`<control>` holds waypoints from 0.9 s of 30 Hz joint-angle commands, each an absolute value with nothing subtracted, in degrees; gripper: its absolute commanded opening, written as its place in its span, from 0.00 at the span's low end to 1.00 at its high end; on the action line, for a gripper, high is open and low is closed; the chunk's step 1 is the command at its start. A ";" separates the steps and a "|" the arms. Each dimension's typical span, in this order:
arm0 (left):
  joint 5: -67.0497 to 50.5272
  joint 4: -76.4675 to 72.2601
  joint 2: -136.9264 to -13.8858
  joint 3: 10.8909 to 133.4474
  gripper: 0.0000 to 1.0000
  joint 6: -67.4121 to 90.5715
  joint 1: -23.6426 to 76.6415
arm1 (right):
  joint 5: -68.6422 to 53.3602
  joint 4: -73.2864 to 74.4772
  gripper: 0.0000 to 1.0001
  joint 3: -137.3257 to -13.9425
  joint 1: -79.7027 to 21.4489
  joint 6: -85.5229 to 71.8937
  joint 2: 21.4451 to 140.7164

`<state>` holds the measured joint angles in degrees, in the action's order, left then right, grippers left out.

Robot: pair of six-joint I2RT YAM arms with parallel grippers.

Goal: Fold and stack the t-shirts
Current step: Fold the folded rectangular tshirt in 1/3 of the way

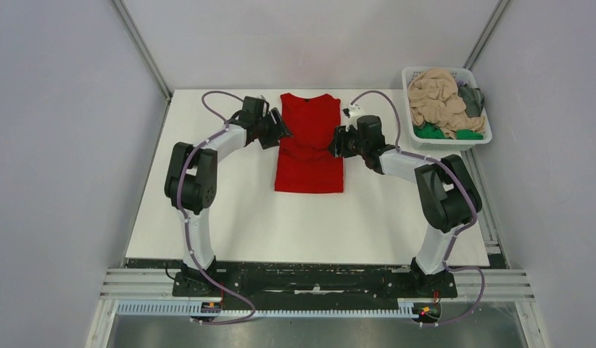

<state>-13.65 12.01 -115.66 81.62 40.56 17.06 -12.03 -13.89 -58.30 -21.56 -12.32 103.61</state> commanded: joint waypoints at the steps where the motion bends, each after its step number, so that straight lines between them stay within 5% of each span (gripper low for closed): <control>1: -17.35 13.35 -117.95 90.77 0.80 37.88 15.53 | -15.86 -15.67 0.58 -65.94 -19.15 -13.08 106.09; 3: -17.64 13.52 -117.44 91.99 0.99 37.61 15.21 | -15.82 -15.61 0.69 -67.22 -18.20 -14.33 106.24; 6: -17.14 14.80 -114.82 91.91 1.00 36.43 15.12 | -15.91 -15.02 0.98 -66.18 -17.83 -13.86 104.26; 22: -14.52 12.52 -88.75 53.12 1.00 40.14 16.21 | -22.25 -12.61 0.97 -37.52 -19.69 -17.03 85.87; 27: -16.26 11.43 -91.14 50.75 0.88 40.93 17.23 | -21.64 -10.64 0.84 -35.60 -21.54 -17.13 85.88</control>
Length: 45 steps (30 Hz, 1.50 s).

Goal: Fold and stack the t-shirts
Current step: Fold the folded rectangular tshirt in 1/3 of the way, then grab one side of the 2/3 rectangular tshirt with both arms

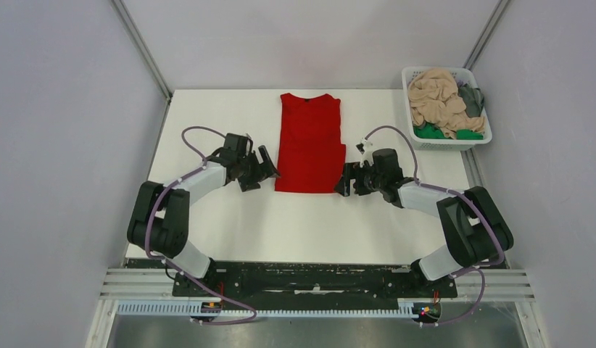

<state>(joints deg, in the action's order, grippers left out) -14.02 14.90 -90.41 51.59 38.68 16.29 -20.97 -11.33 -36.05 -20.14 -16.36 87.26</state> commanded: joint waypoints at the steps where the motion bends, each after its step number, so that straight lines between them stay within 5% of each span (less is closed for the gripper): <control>1: -16.31 11.09 -91.80 50.57 0.84 41.17 17.59 | -20.86 -10.29 0.80 -35.60 -22.09 -16.89 86.07; 8: -15.90 9.97 -96.45 51.15 0.65 41.59 18.70 | -14.20 -8.96 0.59 -36.88 -26.07 -12.70 87.42; 14: -17.24 9.19 -99.77 51.25 0.55 41.98 19.88 | -10.70 -9.37 0.51 -37.96 -27.06 -12.00 89.49; 25: -17.65 10.94 -102.49 53.43 0.22 40.19 20.13 | -11.34 -10.60 0.39 -38.85 -27.16 -11.30 92.30; 29: -17.69 11.42 -102.99 52.96 0.03 39.93 20.07 | -12.09 -11.31 0.26 -39.07 -27.16 -11.76 93.28; 34: -18.14 12.04 -101.11 50.94 0.02 39.35 20.30 | -13.66 -13.16 0.00 -38.55 -27.18 -11.89 92.92; 45: -18.37 19.53 -80.45 44.60 0.02 40.33 21.29 | -21.76 -12.20 0.00 -30.93 -30.47 -10.20 74.41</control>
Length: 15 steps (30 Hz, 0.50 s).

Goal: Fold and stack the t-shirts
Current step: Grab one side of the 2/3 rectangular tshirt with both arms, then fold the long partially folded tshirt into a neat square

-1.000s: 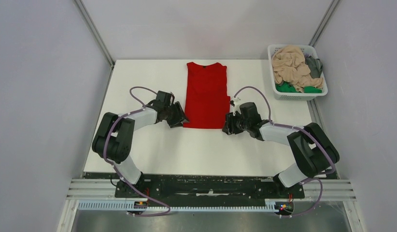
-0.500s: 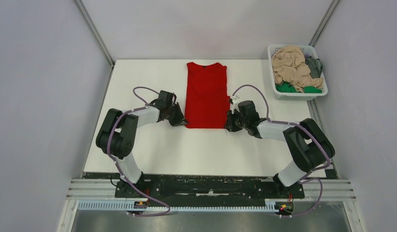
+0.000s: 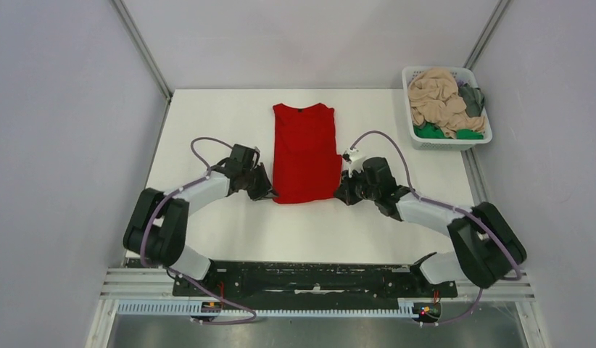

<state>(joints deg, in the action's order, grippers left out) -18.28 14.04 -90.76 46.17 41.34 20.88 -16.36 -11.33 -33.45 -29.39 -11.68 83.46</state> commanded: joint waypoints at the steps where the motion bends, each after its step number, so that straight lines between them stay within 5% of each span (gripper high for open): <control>1: -18.18 20.92 -77.53 44.03 0.02 40.54 21.30 | -23.34 -12.09 0.00 -30.16 -30.64 -10.57 72.08; 15: -12.15 33.24 -50.33 46.70 0.02 46.93 21.21 | -36.87 -16.93 0.00 -32.65 -31.22 -16.75 58.69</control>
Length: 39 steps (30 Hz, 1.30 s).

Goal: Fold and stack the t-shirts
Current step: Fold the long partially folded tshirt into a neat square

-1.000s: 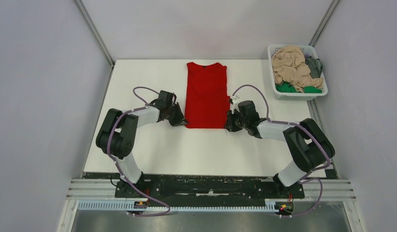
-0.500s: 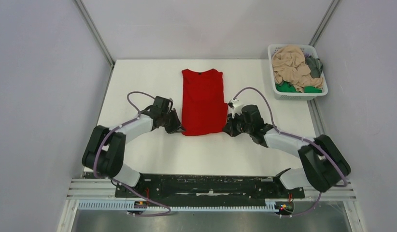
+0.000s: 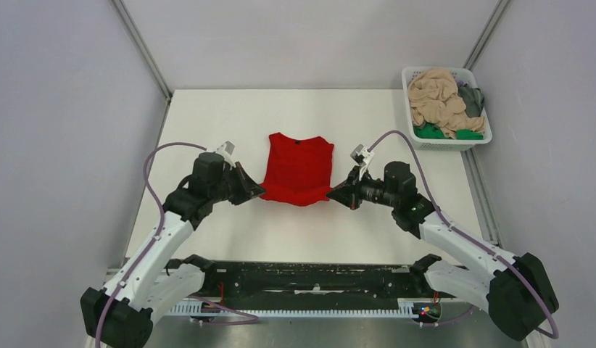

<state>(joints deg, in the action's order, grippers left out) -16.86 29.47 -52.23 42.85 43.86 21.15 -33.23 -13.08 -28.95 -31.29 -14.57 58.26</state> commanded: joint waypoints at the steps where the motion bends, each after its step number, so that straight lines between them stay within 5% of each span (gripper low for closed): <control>1: -10.36 34.00 -50.41 47.41 0.02 46.93 21.18 | -36.95 -18.53 0.00 -32.78 -31.01 -17.47 59.20; 15: 3.35 24.36 -63.21 56.25 0.02 47.39 19.89 | -37.81 -31.79 0.00 -35.50 -22.59 -27.01 72.58; 39: -2.72 20.07 -101.11 79.20 0.02 43.07 13.95 | -37.27 -28.27 0.00 -54.20 -13.60 -25.72 101.62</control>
